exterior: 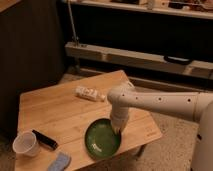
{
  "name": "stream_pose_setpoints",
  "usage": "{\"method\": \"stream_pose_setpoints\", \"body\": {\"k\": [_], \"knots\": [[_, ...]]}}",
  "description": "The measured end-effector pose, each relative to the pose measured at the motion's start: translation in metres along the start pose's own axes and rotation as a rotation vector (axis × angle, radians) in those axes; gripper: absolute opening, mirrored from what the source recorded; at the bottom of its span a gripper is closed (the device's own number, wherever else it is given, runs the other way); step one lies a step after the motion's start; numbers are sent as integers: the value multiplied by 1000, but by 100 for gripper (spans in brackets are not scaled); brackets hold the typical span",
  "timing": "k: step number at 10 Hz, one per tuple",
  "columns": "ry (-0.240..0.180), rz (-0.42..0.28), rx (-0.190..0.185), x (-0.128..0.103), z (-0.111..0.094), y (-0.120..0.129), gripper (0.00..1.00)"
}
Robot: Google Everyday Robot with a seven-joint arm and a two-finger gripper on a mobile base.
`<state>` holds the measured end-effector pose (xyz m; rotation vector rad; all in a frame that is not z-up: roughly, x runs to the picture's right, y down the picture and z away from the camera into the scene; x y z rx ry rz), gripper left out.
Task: Drag the ceramic bowl in a circle
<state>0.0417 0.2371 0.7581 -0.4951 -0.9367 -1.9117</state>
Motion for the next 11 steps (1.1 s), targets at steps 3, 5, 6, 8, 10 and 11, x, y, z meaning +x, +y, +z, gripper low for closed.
{"method": "stream_pose_setpoints", "body": {"k": [3, 5, 6, 8, 10, 11], "knots": [[5, -74, 49, 34, 8, -45, 0], [19, -121, 74, 77, 7, -81, 0], [21, -140, 79, 96, 5, -96, 0], [30, -165, 79, 134, 0, -121, 0], [39, -147, 74, 165, -4, -125, 0], [46, -120, 70, 181, -8, -118, 0]]}}
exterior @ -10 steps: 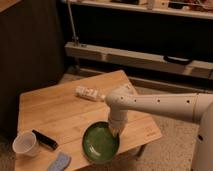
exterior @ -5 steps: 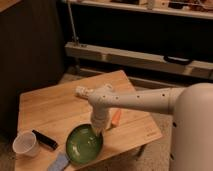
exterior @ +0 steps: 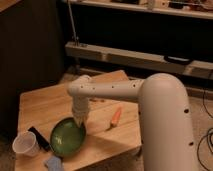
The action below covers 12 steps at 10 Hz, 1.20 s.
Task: Drag the ceramic bowl in a circle
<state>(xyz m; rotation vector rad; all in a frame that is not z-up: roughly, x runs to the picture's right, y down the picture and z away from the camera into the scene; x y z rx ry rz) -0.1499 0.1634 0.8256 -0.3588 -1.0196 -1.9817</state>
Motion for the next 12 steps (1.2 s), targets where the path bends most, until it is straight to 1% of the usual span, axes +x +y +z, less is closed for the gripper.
{"method": "stream_pose_setpoints", "body": {"k": [2, 3, 4, 5, 7, 9, 10, 11, 12], "knots": [[14, 48, -10, 12, -10, 22, 0], [24, 81, -17, 12, -17, 41, 0], [29, 103, -24, 8, -21, 55, 0], [31, 128, -34, -2, -25, 73, 0], [32, 171, -48, -31, -31, 106, 0], [29, 218, -54, -76, -36, 142, 0], [13, 230, -58, -102, -35, 155, 0], [-6, 227, -61, -125, -33, 161, 0], [-14, 216, -62, -141, -31, 160, 0]]}}
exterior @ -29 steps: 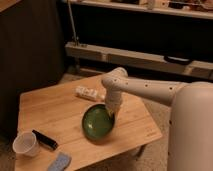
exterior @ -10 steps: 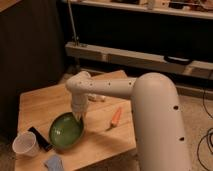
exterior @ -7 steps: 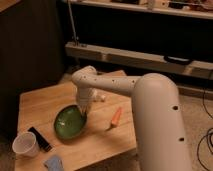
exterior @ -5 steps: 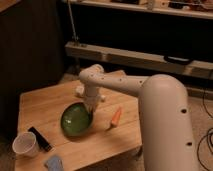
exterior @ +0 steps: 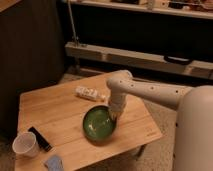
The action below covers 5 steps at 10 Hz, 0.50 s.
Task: Drag the ceramic bowl in a circle
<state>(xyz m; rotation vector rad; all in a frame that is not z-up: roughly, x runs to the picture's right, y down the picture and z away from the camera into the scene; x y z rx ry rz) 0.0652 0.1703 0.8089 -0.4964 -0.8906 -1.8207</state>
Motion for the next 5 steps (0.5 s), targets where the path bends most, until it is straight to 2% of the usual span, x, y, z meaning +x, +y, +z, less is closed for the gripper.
{"method": "stream_pose_setpoints", "body": {"k": [1, 3, 5], "knots": [[-11, -28, -2, -24, 4, -3, 0], [-28, -96, 0, -56, 11, -29, 0], [-56, -181, 7, -81, 22, -77, 0]]}}
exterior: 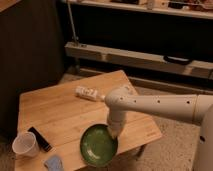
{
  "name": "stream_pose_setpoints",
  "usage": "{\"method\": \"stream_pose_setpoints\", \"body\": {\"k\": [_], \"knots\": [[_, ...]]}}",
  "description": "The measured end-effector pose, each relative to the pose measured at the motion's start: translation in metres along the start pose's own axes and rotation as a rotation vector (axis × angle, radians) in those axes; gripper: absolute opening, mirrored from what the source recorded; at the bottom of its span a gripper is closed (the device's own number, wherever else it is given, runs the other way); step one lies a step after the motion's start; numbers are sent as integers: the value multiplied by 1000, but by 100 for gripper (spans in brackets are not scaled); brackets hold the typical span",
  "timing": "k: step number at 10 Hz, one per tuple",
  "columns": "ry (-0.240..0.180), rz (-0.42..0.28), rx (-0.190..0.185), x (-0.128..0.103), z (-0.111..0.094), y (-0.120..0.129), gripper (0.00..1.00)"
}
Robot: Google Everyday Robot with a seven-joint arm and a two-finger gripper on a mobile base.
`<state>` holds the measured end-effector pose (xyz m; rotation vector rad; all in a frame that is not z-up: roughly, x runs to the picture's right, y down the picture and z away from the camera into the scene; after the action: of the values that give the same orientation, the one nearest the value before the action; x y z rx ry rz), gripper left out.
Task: Drag the ceramic bowl in a circle
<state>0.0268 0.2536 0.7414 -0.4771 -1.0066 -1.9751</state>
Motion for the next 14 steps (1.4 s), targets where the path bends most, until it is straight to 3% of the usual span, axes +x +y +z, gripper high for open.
{"method": "stream_pose_setpoints", "body": {"k": [2, 4, 7, 10, 12, 14], "knots": [[-20, -73, 14, 8, 13, -53, 0], [-22, -139, 28, 43, 18, -103, 0], [-9, -193, 12, 108, 8, -138, 0], [4, -182, -47, 171, -6, -134, 0], [2, -129, -79, 204, -13, -102, 0], [4, -58, -99, 221, -19, -61, 0]]}}
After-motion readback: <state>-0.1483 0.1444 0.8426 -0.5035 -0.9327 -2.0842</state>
